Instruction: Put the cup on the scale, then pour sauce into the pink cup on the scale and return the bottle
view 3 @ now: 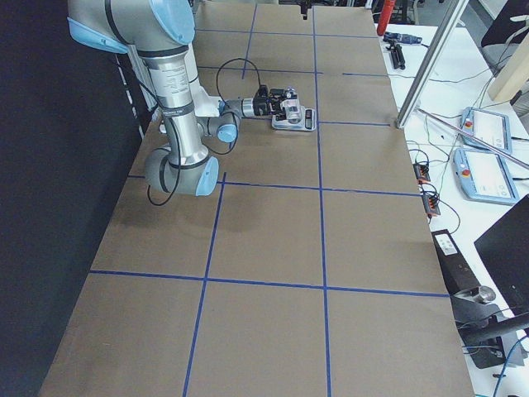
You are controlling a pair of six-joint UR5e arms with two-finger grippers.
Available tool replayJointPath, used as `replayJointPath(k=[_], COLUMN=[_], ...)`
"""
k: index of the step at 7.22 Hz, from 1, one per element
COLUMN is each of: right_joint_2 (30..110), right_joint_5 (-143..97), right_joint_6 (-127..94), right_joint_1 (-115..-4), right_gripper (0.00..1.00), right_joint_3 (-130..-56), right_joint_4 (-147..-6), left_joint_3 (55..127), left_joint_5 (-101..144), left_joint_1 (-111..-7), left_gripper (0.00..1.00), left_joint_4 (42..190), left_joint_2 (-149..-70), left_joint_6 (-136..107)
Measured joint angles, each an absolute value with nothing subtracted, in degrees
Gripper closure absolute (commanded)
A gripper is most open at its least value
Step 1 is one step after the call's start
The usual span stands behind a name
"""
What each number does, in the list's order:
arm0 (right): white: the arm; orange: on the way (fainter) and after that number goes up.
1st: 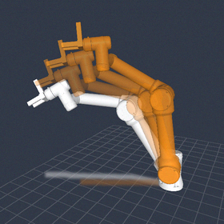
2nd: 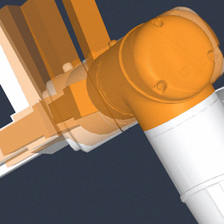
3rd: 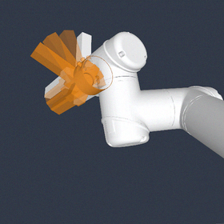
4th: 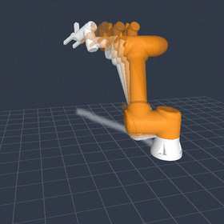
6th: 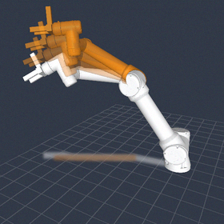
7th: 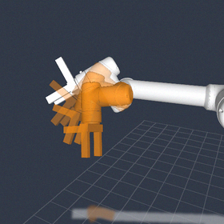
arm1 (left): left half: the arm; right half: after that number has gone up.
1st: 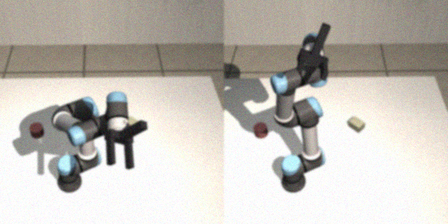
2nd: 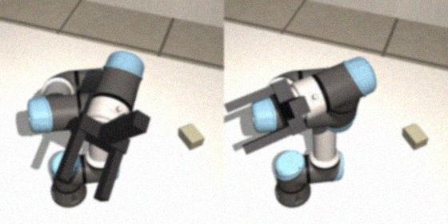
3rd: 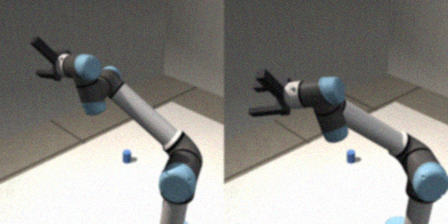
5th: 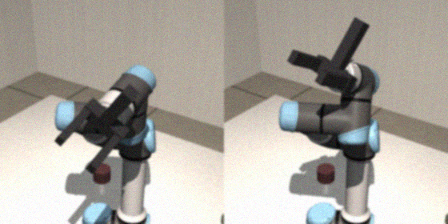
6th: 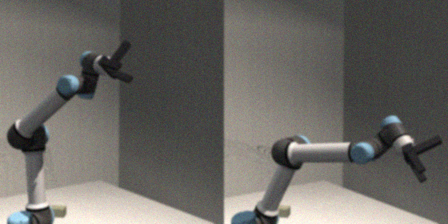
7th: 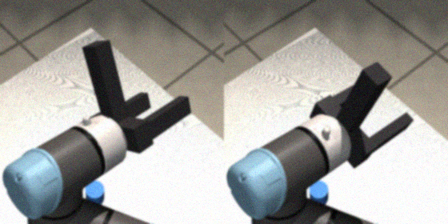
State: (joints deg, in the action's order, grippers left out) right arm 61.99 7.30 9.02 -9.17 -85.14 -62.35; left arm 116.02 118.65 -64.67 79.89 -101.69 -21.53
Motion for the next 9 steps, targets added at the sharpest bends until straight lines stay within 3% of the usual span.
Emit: replayJointPath(k=[9], right_joint_2=[60.11], right_joint_5=[3.54], right_joint_6=[-6.03], right_joint_1=[-8.86], right_gripper=[1.0], right_joint_3=[-85.05], right_joint_4=[-60.12], left_joint_3=[116.12], left_joint_5=[118.4], left_joint_1=[-65.44], left_gripper=[0.0], left_joint_4=[79.73], left_joint_2=[-101.69], left_joint_6=[-21.53])
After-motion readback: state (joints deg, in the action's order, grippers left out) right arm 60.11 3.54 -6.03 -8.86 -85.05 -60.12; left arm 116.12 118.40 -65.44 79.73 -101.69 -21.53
